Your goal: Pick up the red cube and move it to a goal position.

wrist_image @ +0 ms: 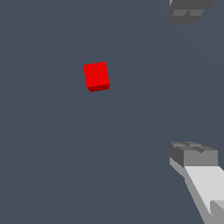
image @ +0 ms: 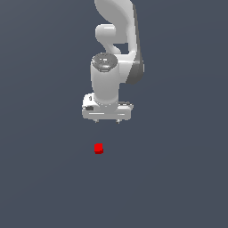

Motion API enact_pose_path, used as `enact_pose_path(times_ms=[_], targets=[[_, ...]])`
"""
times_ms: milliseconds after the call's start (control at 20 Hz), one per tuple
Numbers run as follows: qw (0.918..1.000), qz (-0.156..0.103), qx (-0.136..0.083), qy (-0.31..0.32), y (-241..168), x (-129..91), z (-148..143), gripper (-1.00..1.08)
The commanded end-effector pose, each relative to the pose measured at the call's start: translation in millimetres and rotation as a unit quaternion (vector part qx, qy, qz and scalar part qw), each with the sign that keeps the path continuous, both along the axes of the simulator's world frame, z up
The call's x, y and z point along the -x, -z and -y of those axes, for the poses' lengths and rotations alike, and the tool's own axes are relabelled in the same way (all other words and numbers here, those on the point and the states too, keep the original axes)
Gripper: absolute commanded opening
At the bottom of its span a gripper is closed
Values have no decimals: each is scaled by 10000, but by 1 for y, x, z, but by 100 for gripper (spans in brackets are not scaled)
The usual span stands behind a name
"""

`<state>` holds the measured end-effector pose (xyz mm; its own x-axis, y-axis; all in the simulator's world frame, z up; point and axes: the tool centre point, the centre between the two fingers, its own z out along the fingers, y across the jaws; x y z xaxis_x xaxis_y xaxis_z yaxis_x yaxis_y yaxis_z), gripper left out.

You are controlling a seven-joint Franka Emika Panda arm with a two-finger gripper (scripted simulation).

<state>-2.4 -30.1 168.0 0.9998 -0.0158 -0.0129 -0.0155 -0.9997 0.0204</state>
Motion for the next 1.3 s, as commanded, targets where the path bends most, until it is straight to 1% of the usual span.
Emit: enact_pose_path(times_ms=[0,250,500,750,1250], targets=[[10000,0,0,0,0,0,0,100],[10000,3,-4,-33,6,-2,2,100],[9999,10,-17,-131,24,-10,9,100],[9996,21,-38,-286,53,-22,20,100],[9978,48,-88,-649,120,-55,41,100]])
